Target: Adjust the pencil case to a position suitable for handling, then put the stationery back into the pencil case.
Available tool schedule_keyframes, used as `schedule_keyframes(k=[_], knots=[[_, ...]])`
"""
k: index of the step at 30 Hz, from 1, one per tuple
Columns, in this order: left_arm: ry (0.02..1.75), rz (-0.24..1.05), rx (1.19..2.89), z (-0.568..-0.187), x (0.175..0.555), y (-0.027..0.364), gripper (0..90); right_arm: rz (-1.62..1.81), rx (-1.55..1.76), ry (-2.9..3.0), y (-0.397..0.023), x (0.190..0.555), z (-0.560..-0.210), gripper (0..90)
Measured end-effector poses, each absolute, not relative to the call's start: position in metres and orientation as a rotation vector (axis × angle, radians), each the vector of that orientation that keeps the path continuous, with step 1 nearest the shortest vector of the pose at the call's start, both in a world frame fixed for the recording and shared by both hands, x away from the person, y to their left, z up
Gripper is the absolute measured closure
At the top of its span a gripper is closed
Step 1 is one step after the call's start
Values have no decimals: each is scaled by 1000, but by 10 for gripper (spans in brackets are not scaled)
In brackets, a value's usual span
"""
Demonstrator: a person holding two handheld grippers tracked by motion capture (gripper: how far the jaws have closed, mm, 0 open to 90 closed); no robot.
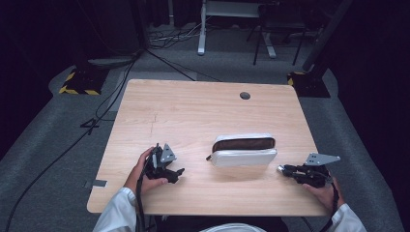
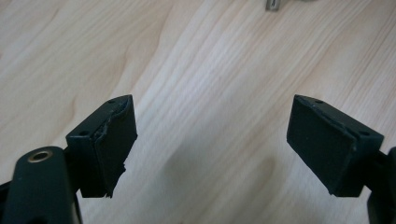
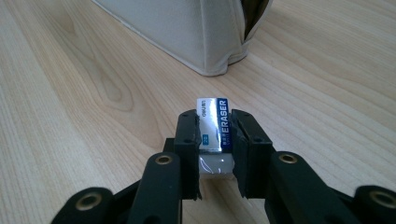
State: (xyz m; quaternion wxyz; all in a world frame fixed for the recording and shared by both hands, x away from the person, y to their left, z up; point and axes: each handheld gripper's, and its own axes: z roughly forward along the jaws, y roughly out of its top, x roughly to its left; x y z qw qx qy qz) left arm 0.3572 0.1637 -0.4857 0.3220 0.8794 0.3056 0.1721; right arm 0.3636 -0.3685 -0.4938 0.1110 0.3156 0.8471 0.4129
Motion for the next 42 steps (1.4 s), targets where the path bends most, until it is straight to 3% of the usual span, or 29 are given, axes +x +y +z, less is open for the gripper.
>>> schedule_keyframes(k=[3, 9, 24, 42], knots=[[830, 424, 2341, -495, 350, 169, 166, 1209, 934, 2469, -372, 363, -491, 733], [890, 335, 2251, -503, 347, 179, 158, 1262, 932, 2415, -382, 358, -479, 733], [885, 337, 2241, -504, 348, 180, 149, 1344, 878, 2286, -396, 368, -440, 733], [889, 343, 2239, -504, 352, 178, 148, 1323, 678, 2287, -356, 385, -387, 733]])
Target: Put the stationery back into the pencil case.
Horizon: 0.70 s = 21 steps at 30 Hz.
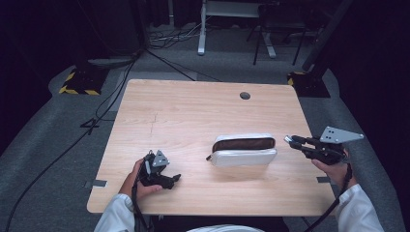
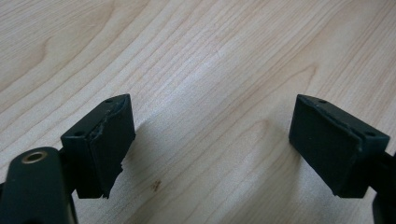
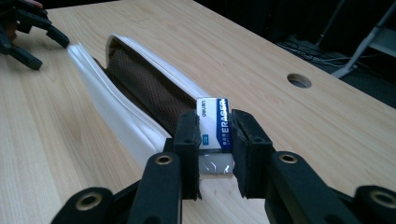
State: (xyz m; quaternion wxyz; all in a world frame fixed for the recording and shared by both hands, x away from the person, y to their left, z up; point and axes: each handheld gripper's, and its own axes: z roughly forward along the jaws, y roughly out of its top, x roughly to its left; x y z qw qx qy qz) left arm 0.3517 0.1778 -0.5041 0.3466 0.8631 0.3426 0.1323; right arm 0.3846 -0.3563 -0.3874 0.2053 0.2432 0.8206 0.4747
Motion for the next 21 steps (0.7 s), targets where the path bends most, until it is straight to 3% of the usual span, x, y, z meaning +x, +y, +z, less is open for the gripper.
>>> schedule_keyframes(k=[21], knots=[[882, 345, 2245, -504, 352, 178, 148, 1295, 492, 2447, -271, 406, -394, 732]])
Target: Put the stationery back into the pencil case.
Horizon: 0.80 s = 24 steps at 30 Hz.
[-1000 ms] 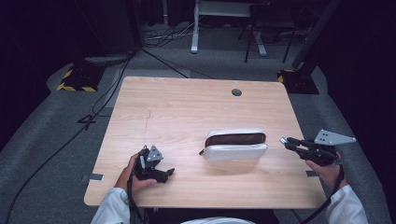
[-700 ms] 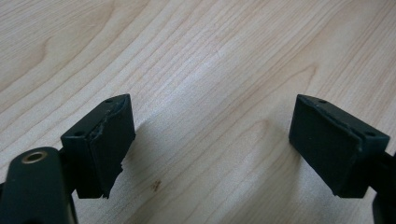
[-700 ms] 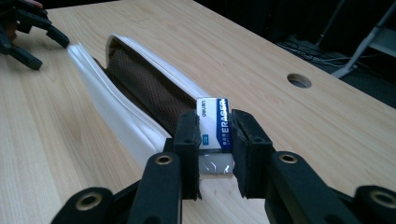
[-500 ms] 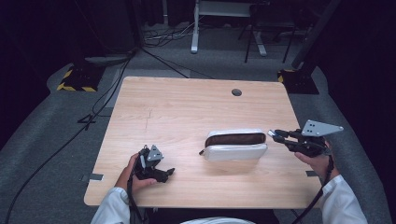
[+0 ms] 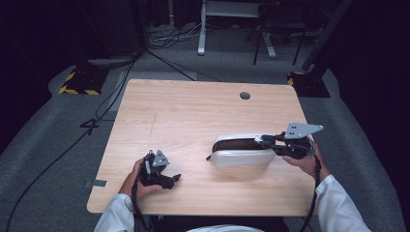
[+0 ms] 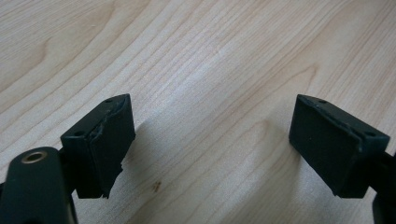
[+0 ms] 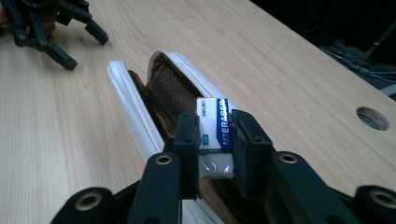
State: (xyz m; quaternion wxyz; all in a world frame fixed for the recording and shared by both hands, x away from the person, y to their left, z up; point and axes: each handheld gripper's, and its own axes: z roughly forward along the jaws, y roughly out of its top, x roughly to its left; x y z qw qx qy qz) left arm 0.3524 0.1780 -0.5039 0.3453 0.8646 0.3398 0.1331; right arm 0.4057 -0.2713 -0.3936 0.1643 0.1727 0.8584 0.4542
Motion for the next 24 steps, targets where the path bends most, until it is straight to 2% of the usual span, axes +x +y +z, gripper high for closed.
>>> schedule_keyframes(k=[9, 24], knots=[[884, 346, 2244, -504, 352, 178, 148, 1249, 455, 2518, -244, 416, -405, 731], [882, 346, 2244, -504, 352, 178, 148, 1244, 496, 2511, -246, 420, -411, 675]])
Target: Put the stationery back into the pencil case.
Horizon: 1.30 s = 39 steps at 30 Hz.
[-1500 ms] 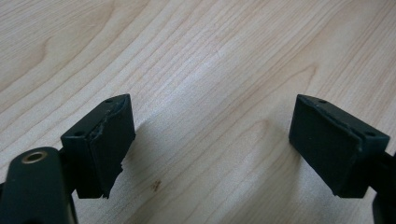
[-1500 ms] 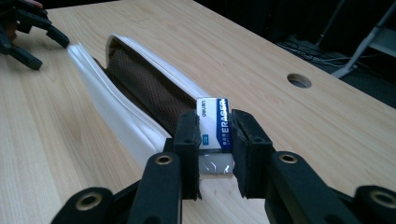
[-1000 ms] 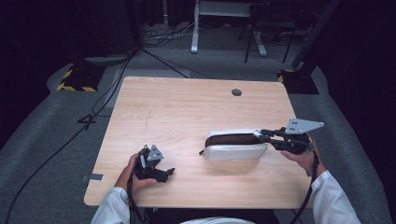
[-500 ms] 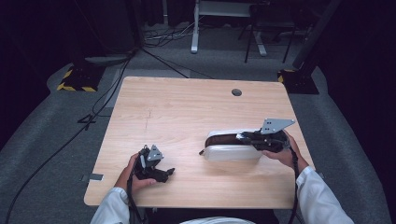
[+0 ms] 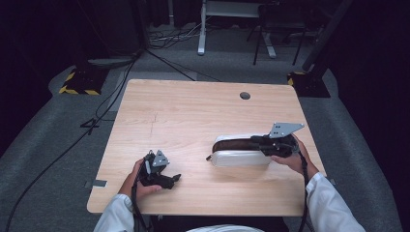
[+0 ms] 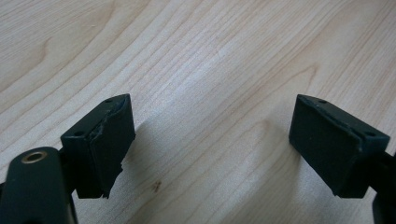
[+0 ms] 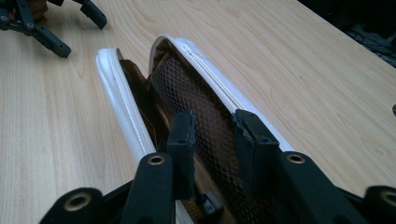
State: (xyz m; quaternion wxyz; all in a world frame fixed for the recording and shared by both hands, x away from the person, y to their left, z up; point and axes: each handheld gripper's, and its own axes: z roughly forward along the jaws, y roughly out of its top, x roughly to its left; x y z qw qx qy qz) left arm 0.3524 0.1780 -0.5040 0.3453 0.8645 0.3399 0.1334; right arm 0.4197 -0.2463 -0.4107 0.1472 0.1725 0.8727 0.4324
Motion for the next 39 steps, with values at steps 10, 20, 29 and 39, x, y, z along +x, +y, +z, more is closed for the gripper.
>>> schedule_keyframes(k=[10, 20, 29, 39], knots=[[882, 346, 2245, -504, 352, 178, 148, 1225, 514, 2480, -249, 416, -407, 598], [883, 346, 2244, -504, 352, 178, 148, 1194, 588, 2424, -266, 412, -399, 458], [882, 346, 2244, -504, 352, 178, 148, 1156, 623, 2381, -282, 404, -392, 383], [883, 346, 2244, -504, 352, 178, 148, 1120, 653, 2354, -298, 394, -388, 316]])
